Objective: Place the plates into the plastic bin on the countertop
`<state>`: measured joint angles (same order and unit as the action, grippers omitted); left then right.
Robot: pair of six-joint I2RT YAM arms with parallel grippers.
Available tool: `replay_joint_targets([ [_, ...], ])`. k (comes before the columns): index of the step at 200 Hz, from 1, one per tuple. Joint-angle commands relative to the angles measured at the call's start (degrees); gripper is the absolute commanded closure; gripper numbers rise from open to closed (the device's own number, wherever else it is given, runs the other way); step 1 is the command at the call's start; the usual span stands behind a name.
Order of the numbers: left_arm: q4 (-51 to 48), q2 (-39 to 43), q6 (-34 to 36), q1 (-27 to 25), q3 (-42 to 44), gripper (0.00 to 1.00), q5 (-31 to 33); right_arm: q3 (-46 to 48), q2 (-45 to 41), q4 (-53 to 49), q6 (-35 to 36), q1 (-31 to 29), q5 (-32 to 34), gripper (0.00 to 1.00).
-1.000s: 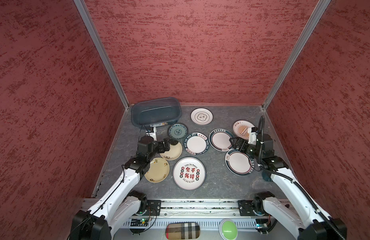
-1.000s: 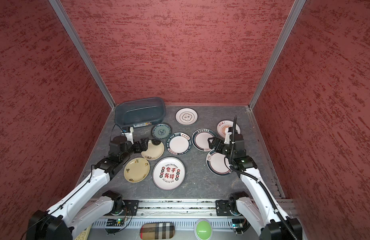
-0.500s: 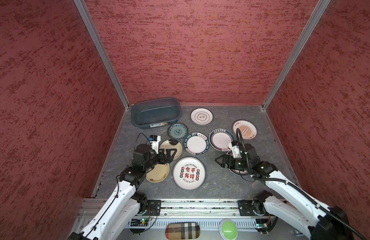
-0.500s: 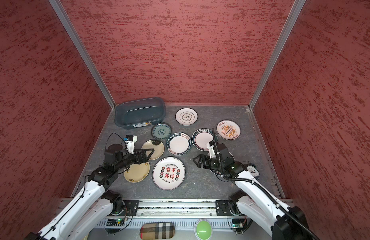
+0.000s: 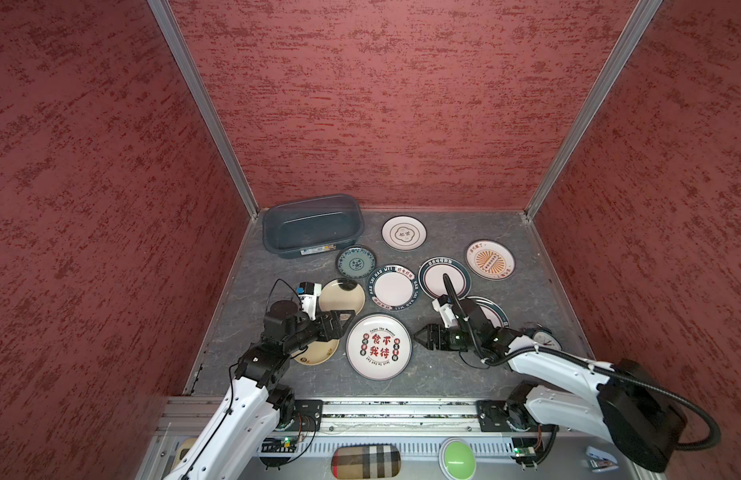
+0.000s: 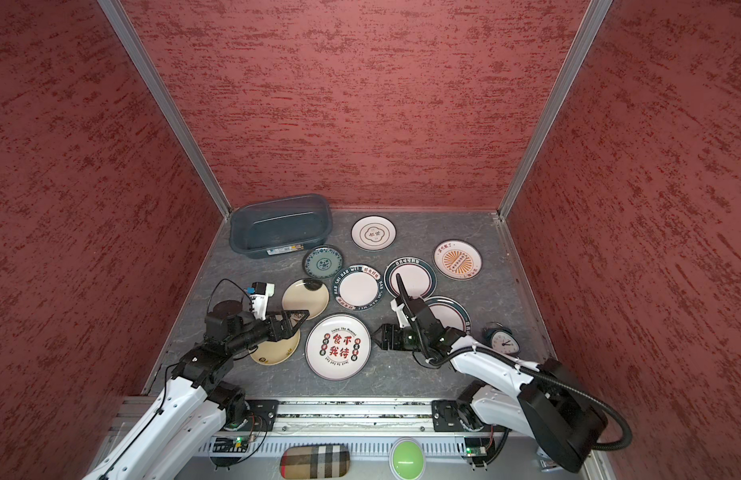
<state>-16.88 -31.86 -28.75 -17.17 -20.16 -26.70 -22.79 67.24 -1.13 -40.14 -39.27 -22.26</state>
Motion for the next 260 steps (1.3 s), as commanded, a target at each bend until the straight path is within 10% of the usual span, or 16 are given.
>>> replay_joint_targets([
  [1,0.6,0.1,-2.1,-0.3,0.9,0.01,0.6,-2.4,3.2,5.6,0.1,-0.5,0.7,0.30],
  [260,5.9,-5.4,-3.2,-0.3,2.8,0.01,-0.2,-4.9,16.8,10.8,0.3,-1.1,-1.1,0.97],
])
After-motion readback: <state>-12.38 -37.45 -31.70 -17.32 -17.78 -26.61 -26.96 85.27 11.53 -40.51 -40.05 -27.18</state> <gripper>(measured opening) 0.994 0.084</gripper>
